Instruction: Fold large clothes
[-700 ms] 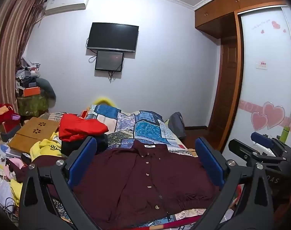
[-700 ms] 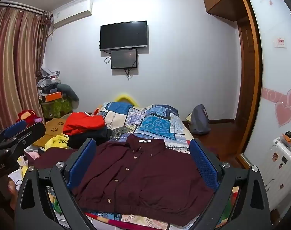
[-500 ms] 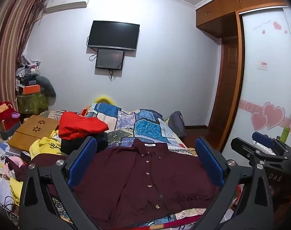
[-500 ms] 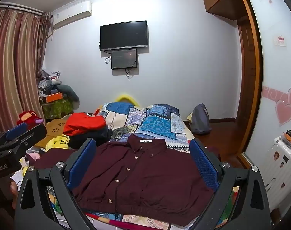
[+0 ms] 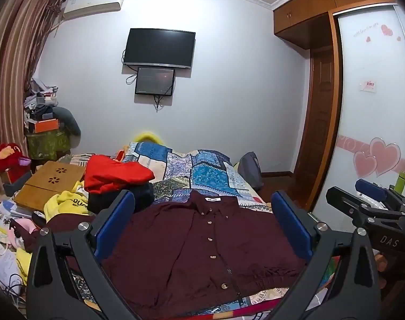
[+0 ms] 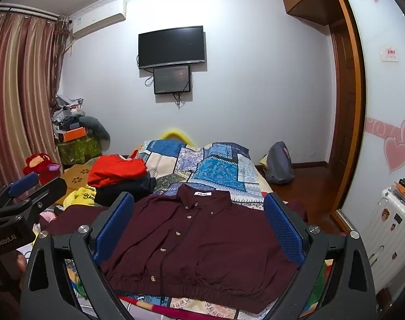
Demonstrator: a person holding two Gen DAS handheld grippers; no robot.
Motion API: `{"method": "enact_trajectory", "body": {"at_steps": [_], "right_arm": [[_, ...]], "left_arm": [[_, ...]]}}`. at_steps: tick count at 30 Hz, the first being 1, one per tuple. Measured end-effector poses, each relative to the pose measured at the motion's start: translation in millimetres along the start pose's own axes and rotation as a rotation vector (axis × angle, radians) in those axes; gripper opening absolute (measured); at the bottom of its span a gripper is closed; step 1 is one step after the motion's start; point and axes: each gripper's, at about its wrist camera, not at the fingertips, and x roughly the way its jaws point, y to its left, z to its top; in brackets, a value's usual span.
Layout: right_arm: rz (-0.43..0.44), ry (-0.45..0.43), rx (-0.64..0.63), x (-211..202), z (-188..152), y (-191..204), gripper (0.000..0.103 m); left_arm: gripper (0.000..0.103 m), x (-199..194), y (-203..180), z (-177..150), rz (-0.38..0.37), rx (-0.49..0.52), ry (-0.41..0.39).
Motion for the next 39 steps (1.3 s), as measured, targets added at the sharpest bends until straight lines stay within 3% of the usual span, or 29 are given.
{"method": "enact_trajectory", "body": {"at_steps": [39], "right_arm": [[0.004,0.009,-0.003,-0.2,-4.8,5.6,0.097]], "left_arm": [[0.103,3.2,2.7,-1.4,0.005,-0.018,0.014]]}}
